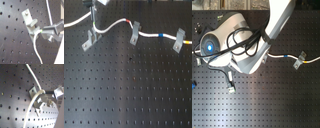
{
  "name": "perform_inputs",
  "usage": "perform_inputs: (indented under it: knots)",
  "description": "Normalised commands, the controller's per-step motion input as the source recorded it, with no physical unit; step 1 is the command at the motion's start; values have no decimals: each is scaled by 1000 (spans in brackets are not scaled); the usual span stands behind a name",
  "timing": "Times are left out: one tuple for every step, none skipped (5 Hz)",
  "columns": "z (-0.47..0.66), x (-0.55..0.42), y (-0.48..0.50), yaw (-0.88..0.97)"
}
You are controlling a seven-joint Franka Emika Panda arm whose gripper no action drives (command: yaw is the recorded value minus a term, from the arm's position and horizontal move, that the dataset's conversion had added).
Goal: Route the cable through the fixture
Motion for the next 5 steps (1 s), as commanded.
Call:
perform_inputs:
  knots:
    - [0, 34, -22, 0]
    - [0, 13, -8, 0]
    - [1, 254, -167, 0]
    - [6, 543, -176, 43]
    - [5, 185, -19, 89]
